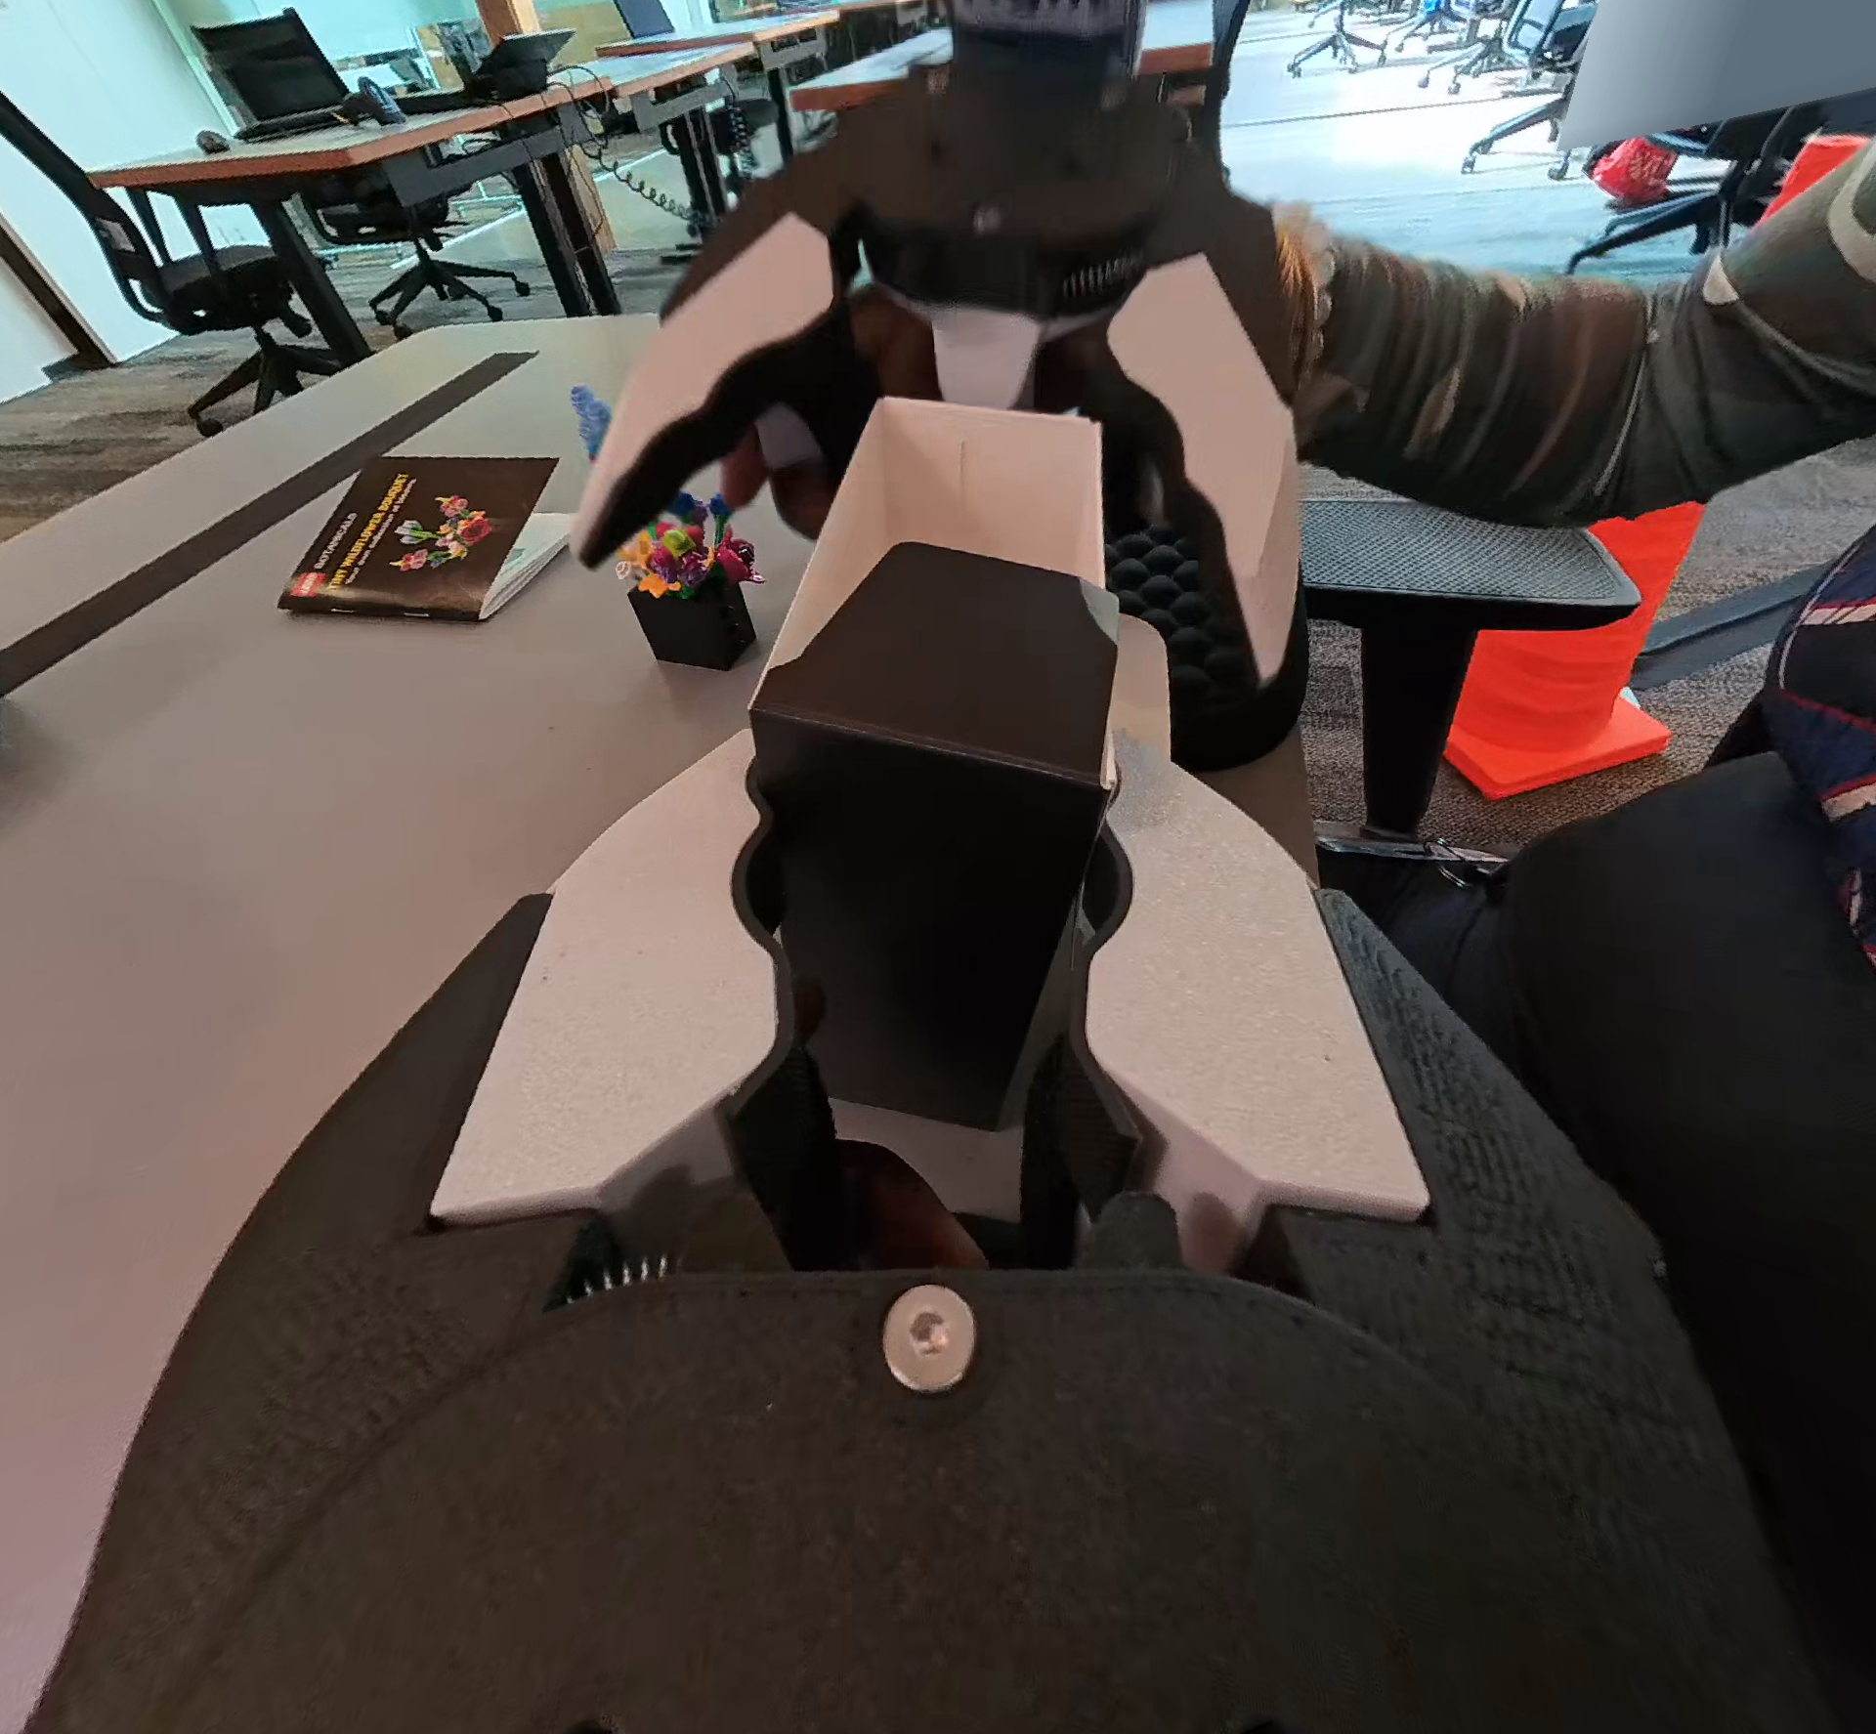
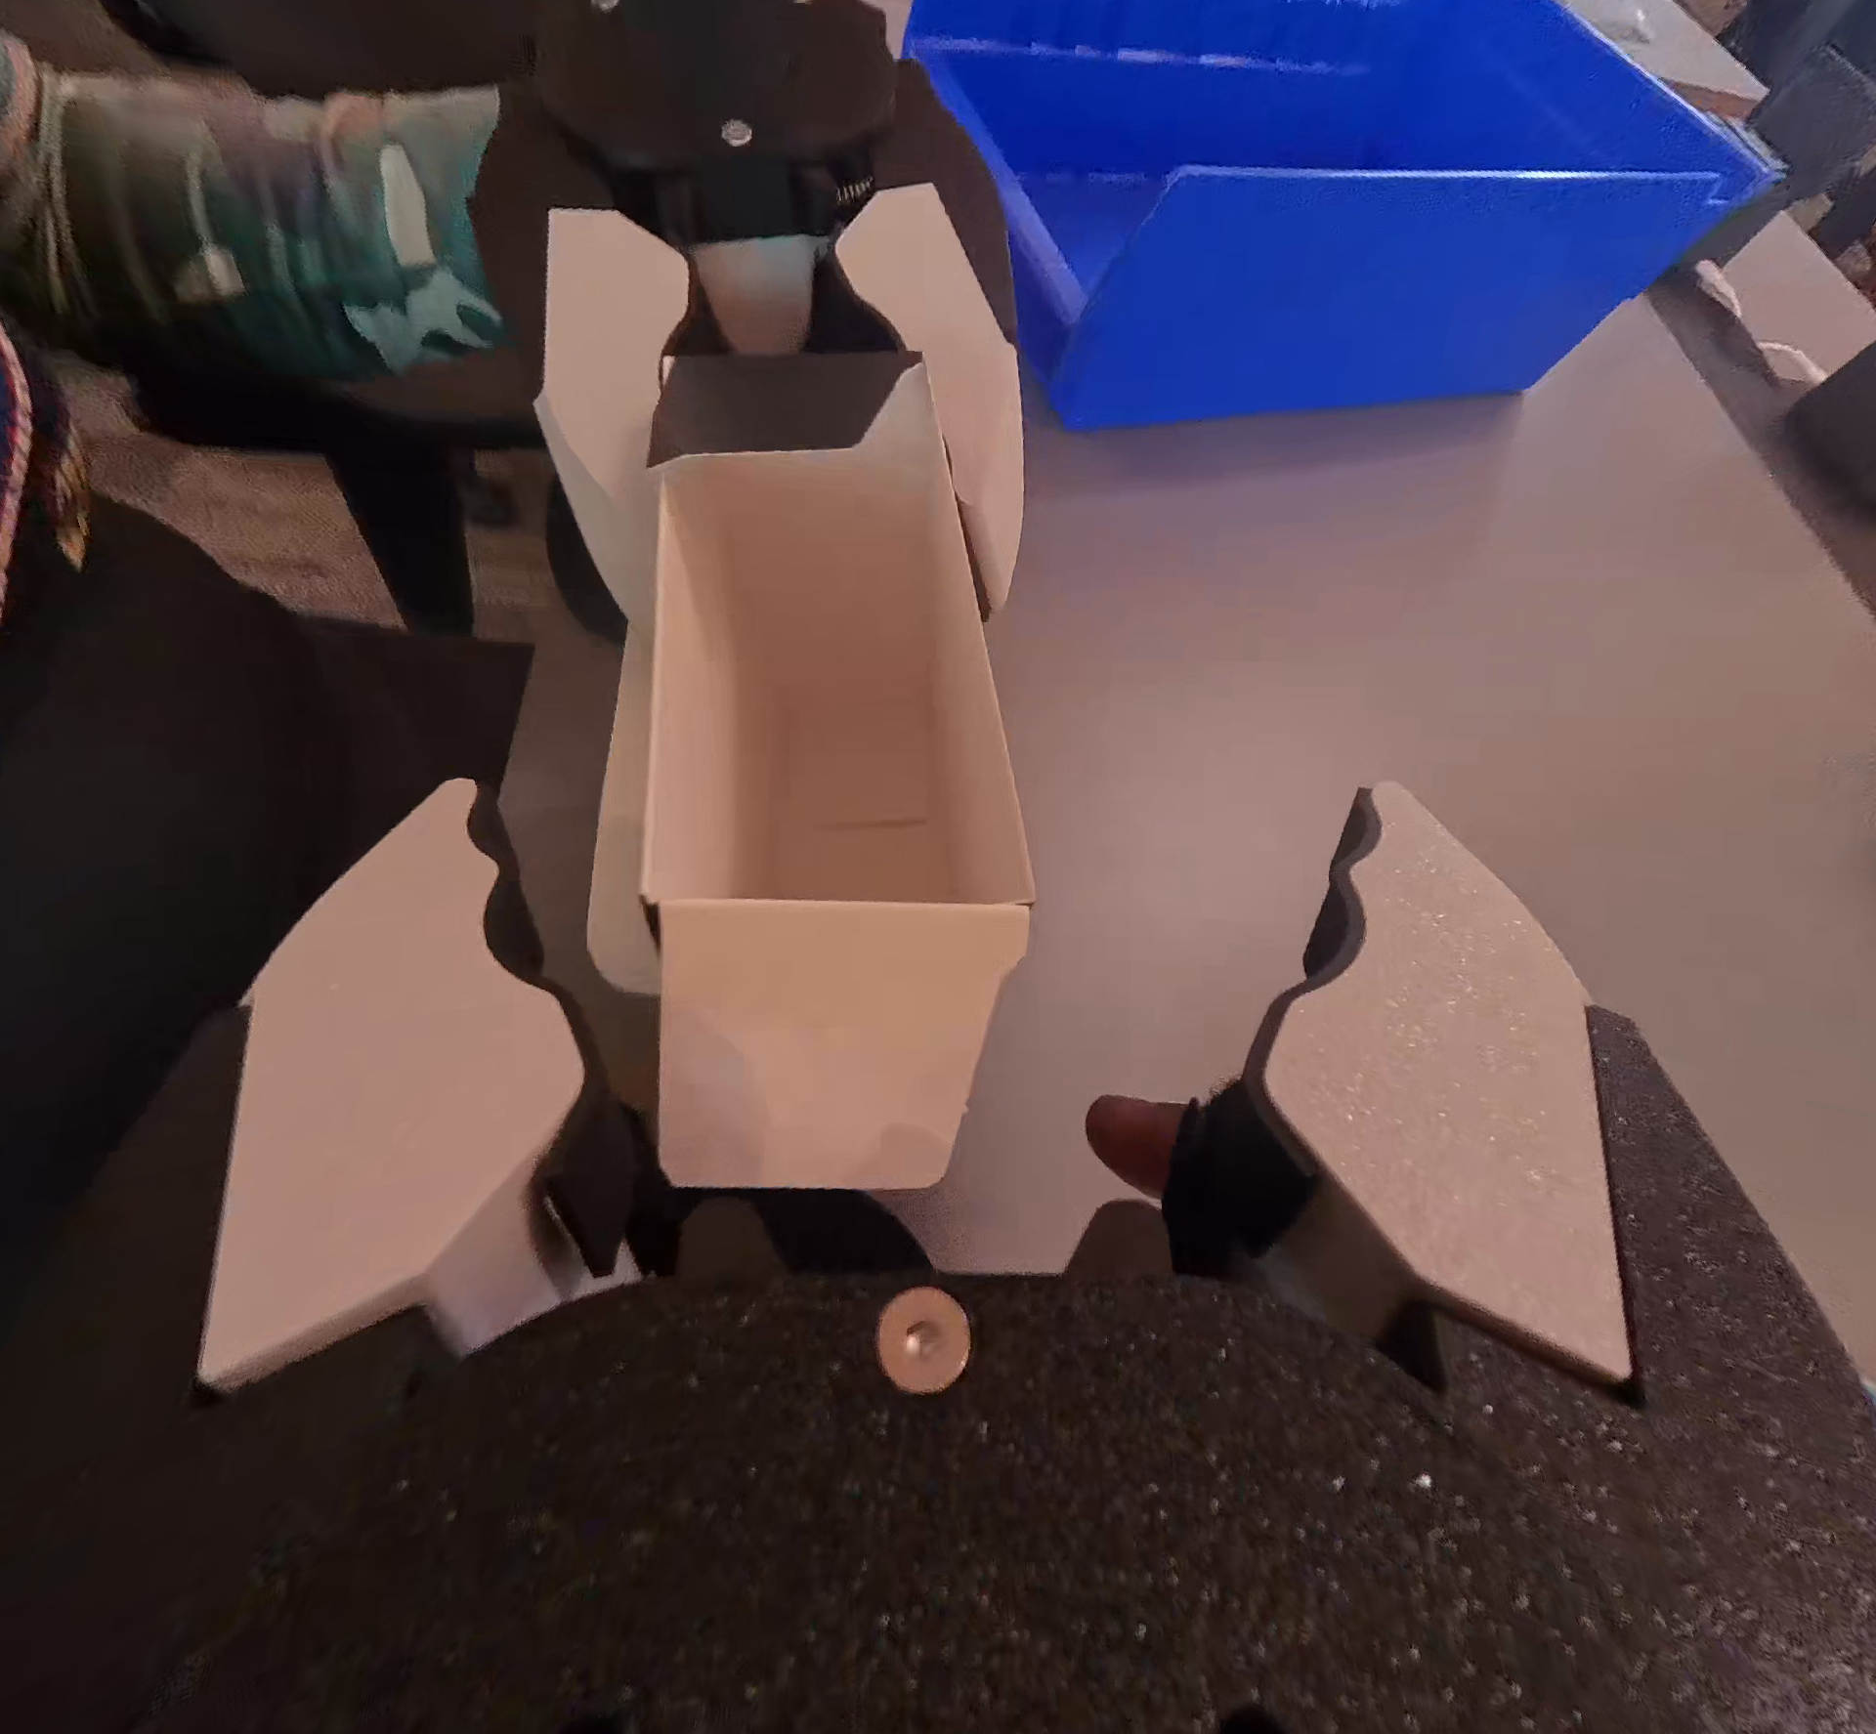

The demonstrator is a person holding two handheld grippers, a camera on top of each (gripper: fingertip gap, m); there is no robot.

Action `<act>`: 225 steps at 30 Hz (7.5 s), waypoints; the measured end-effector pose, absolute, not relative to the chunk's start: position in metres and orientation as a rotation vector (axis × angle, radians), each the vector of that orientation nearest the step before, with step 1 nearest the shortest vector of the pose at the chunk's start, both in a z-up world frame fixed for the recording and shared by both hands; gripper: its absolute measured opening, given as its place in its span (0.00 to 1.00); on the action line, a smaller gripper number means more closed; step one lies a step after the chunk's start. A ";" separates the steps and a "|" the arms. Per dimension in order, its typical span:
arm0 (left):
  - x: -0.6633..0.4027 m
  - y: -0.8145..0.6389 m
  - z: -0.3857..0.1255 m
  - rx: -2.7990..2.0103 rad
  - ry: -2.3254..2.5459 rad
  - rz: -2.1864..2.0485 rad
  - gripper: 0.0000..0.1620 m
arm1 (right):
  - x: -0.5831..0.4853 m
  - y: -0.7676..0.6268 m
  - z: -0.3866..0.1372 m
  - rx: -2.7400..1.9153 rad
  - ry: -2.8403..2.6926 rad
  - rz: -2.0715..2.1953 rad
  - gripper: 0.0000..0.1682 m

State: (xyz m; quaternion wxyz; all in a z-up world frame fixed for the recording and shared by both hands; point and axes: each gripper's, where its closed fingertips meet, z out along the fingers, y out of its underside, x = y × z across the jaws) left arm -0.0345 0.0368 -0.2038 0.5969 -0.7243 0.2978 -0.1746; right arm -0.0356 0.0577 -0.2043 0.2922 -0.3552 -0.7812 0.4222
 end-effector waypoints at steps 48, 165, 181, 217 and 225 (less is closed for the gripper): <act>-0.098 0.043 -0.145 -2.247 0.981 0.660 0.19 | -0.051 0.043 -0.216 -1.022 -1.905 1.305 0.59; -0.198 -0.009 -0.252 -2.418 0.726 0.441 0.12 | -0.051 0.133 -0.107 -1.278 -1.518 1.104 0.02; -0.206 0.033 -0.183 -2.402 0.776 0.289 0.24 | -0.037 0.129 -0.154 -1.281 -2.095 0.760 0.02; -0.247 0.054 -0.230 -2.529 0.858 0.186 0.02 | -0.069 0.111 -0.171 -1.222 -2.290 0.703 0.09; -0.157 0.053 -0.120 -2.073 0.914 0.059 0.02 | -0.069 0.108 -0.157 -1.204 -2.214 0.806 0.10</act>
